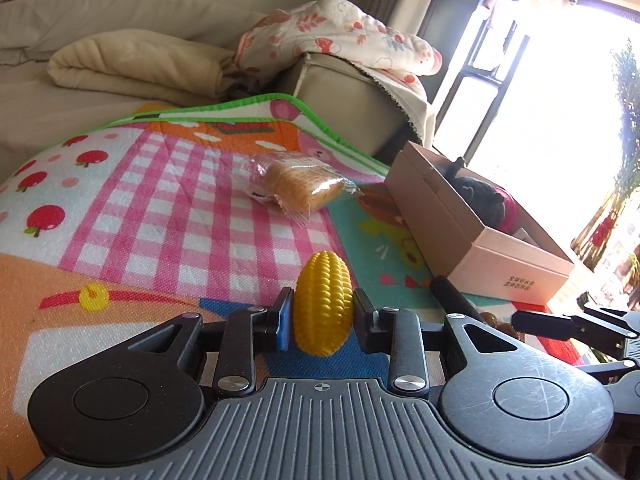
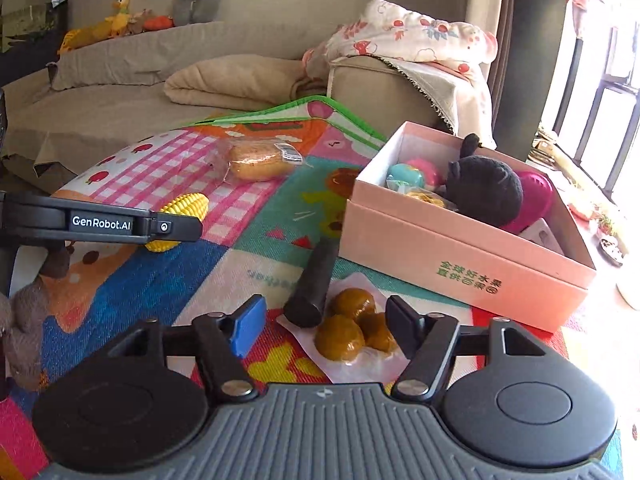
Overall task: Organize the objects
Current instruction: 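Grasp the black cylindrical handle on the mat with the right gripper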
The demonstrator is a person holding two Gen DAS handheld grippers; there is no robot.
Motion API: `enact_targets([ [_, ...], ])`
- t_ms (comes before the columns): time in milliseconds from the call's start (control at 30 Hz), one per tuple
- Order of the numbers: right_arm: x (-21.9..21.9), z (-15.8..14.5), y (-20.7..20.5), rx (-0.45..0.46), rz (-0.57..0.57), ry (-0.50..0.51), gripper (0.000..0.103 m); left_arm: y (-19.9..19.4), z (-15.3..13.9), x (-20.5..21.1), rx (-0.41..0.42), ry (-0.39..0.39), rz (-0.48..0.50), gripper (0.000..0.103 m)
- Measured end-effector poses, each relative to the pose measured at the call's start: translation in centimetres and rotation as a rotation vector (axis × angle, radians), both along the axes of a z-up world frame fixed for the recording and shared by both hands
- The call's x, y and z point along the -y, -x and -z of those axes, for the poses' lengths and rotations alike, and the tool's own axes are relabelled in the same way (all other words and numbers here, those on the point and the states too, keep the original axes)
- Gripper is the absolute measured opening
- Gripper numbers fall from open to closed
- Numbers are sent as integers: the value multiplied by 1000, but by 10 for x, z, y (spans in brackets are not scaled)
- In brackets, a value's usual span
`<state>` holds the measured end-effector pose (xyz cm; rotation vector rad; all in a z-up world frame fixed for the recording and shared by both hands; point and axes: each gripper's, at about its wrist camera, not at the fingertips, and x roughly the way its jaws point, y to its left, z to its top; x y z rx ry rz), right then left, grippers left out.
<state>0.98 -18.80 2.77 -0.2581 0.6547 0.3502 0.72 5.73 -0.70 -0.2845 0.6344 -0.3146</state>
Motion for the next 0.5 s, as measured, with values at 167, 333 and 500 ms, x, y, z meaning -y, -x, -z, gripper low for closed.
enact_targets([
  [167,-17,0,6,13,-51,56,24,0,1,-5,-5,38,0,34],
  [333,0,-6,46,-32,-137,60,22,-2,2,-8,-9,60,0,34],
  [500,19,-5,76,-14,-121,139,22,-2,2,-9,-9,61,0,34],
])
